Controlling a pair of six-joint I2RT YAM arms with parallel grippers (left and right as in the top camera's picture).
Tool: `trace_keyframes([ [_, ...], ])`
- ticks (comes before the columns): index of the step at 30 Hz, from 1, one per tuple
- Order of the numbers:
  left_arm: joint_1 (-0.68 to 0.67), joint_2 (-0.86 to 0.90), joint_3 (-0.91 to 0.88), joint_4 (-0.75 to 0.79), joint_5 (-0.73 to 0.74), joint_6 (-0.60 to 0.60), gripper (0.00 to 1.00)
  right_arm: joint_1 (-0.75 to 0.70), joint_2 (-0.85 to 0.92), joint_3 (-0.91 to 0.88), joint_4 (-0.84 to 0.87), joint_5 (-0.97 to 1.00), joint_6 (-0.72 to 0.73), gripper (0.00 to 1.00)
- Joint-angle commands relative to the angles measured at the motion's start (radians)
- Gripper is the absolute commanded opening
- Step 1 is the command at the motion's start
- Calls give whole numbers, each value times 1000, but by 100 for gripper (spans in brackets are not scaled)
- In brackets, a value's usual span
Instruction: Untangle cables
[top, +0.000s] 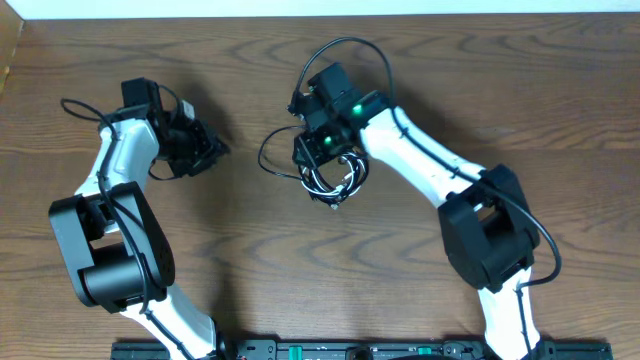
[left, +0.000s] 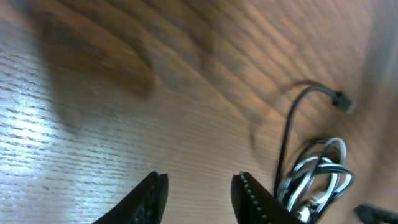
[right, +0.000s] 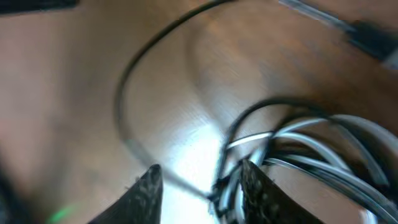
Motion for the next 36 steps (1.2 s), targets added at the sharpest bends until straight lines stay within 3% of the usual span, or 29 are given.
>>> trace_keyframes([
  [1,-11,-11,-20,29,-41,-11,38,39,23,7,39,362,178,37],
  [10,-15,-11,-20,33,-41,-15,38,50,89,5,69,384,312,35],
  [17,-15,-11,-20,34,-40,-15,38,50,165,5,165,140,318,36],
  [24,-15,-11,-20,34,-41,-15,38,55,188,5,193,93,320,36],
  [27,-15,-11,-20,34,-39,-14,38,44,184,7,181,63,257,45],
  [29,-15,-11,-17,37,29,23,39,18,151,13,168,-64,187,54],
  [33,-17,-42,-1,11,80,59,49,-38,73,14,95,-75,176,57],
  [36,-29,-99,-1,0,63,69,50,-83,40,13,8,-40,177,59],
])
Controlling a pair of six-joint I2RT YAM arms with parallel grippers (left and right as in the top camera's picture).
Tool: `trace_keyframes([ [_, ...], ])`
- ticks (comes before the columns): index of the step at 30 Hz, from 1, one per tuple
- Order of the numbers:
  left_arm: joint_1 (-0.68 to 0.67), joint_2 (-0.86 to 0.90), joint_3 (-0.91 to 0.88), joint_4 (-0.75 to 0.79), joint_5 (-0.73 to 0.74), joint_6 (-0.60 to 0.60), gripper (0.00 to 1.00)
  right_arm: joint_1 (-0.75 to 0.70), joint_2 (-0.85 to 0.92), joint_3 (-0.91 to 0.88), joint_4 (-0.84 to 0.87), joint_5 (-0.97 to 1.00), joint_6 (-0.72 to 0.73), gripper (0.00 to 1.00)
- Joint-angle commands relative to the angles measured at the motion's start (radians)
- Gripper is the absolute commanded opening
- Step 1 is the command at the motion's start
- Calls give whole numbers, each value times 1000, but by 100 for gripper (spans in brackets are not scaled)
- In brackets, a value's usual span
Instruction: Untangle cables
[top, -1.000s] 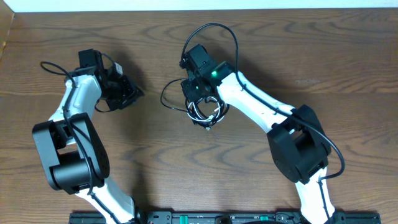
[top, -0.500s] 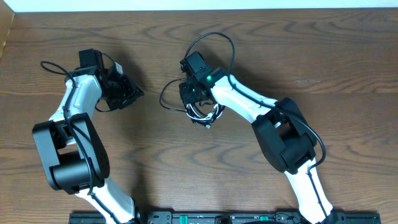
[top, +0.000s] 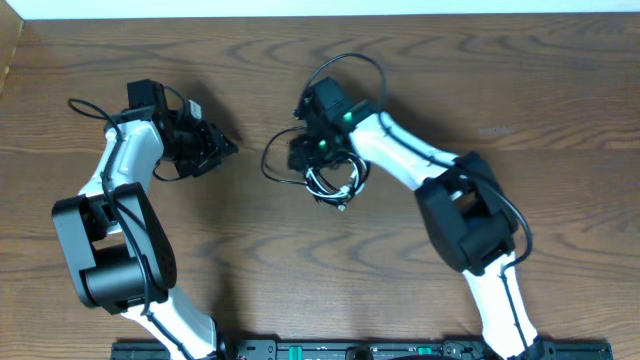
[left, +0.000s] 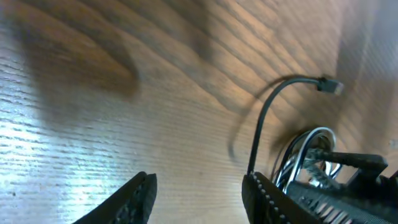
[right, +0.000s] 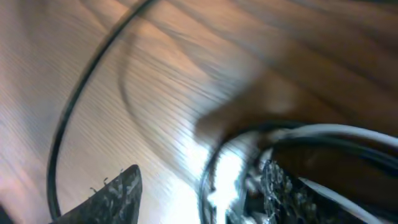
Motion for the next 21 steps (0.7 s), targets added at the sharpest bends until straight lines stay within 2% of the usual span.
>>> trace_keyframes([
  [1,-27,-108,13,-10,-6,35,50,-74,-84,7,-87,3,-29,59],
  [4,-92,-151,13,-19,-105,11,49,-109,-83,6,-189,-11,-96,61],
  [8,-209,-158,14,-22,-165,0,50,-128,-99,7,-285,-106,-224,58],
  [14,-390,-142,14,-19,-304,-5,51,-139,-114,6,-446,160,-116,66],
  [21,-503,-99,12,45,-346,-63,57,-138,-111,-53,-448,189,-64,68],
])
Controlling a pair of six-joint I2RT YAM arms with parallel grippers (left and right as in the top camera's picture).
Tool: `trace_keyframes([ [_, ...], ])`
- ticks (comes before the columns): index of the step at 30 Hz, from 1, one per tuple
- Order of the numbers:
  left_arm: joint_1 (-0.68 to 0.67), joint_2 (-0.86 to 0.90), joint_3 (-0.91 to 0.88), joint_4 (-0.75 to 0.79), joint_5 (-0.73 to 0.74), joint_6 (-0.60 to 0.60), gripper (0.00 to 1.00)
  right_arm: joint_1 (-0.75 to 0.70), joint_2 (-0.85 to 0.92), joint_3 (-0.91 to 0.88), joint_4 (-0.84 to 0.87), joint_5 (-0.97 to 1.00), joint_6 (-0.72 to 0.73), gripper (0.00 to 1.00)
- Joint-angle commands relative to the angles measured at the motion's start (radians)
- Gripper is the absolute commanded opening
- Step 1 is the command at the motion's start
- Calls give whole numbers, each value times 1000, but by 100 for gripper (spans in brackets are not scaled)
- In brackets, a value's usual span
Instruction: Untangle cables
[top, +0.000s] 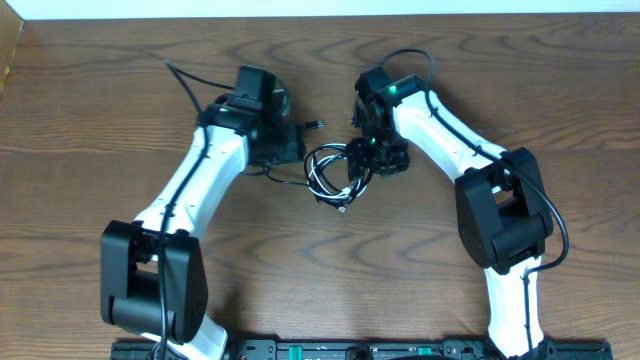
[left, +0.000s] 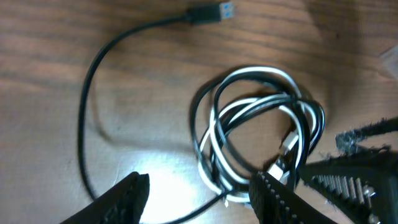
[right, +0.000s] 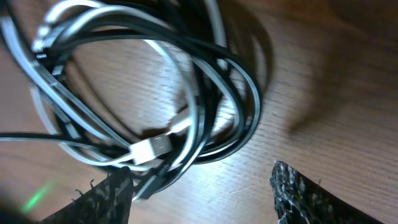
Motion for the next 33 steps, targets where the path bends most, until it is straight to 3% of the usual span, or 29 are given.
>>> trace_keyframes([
  [1,-36,52,9,21,-52,-27,57,5,-30,-40,19,51,57,68],
  [15,-60,226,9,87,-97,-64,57,58,-30,-216,234,132,123,71],
  [26,-58,238,8,113,-100,-83,56,69,-30,-220,239,153,123,71],
  [29,-58,246,-4,108,-187,-83,48,69,-30,-220,238,153,123,72],
  [33,-56,266,-20,80,-349,-82,48,69,-30,-220,227,153,122,72],
])
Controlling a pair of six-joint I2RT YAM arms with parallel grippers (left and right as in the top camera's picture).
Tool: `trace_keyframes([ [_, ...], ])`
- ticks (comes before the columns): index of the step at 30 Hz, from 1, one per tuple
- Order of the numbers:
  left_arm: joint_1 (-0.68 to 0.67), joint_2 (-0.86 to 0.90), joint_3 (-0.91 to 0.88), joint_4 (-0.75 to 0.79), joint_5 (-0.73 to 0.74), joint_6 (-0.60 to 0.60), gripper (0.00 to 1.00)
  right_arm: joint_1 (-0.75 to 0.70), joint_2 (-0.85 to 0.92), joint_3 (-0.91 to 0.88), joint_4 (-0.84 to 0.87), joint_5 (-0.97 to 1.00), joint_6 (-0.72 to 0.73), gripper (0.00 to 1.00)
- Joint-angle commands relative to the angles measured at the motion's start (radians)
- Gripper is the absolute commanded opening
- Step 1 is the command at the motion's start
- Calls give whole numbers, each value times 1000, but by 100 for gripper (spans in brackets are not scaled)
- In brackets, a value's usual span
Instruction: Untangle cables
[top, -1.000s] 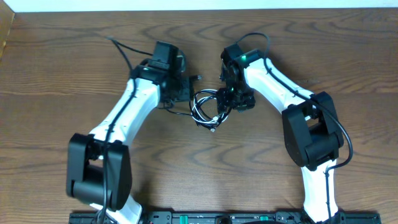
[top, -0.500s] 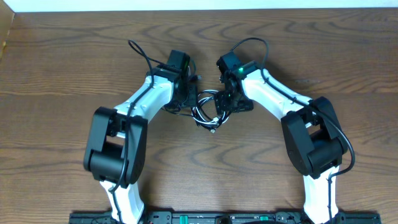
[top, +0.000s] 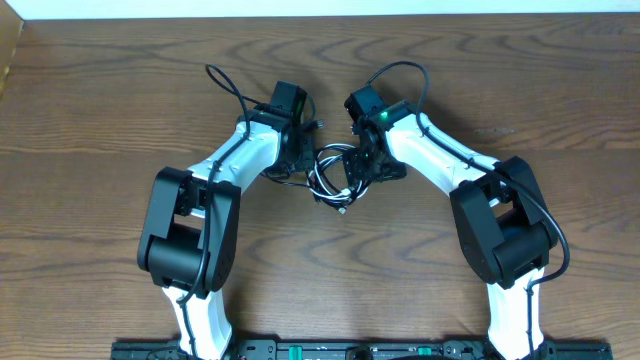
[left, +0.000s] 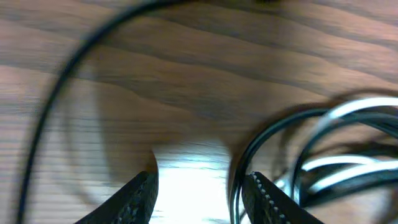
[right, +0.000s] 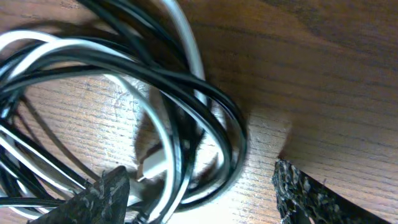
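Observation:
A tangle of black and white cables (top: 335, 176) lies coiled on the wooden table. My left gripper (top: 299, 150) is at its left edge, open. In the left wrist view the gripper (left: 202, 200) straddles bare wood, the coil (left: 311, 155) just past its right finger. A loose black strand (left: 56, 106) curves off to the left. My right gripper (top: 369, 164) is at the coil's right side, open wide. In the right wrist view the gripper (right: 202, 193) has the coil's loops (right: 186, 118) and a white plug (right: 158, 165) between its fingers.
The wooden table (top: 500, 80) stretches all round the tangle. Both arms lean in from the front, their elbows (top: 190, 200) on either side. A black plug end (top: 318, 124) lies just behind the coil, between the two grippers.
My left gripper has moved right, from a little way off to the coil's left edge. The right gripper sits slightly lower and closer over the coil's right side. Both remain open.
At first my left gripper stood far to the left while the right gripper was over the tangle's left part. Later the left arm was near the coil and the right gripper on its right side. Now both grippers flank the coil, which has stayed in place.

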Motion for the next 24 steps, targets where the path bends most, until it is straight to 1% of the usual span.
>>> trace_keyframes([
  [1,6,30,-20,-27,-183,-2,48,10,36,-39,-11,-11,12,72],
  [3,13,30,-20,-32,-212,-2,48,8,36,-38,-24,-12,2,72],
  [5,29,30,-20,-32,-212,-2,48,5,36,-38,-43,-11,-15,71],
  [8,63,28,-19,-36,-176,-2,48,5,36,-38,-70,-2,-37,71],
  [11,112,25,-14,-40,-40,14,48,5,36,-38,-77,23,-48,71],
  [14,176,25,-9,-40,152,48,48,4,36,-38,-77,33,-87,72],
  [17,258,25,-9,-37,391,101,48,4,36,-38,-74,33,-122,73],
  [19,306,25,-9,-37,435,103,48,4,36,-38,-73,33,-140,74],
  [22,371,25,-9,-42,445,103,49,4,36,-38,-71,33,-175,74],
  [24,406,25,-9,-60,519,106,52,4,36,-38,-66,30,-192,74],
])
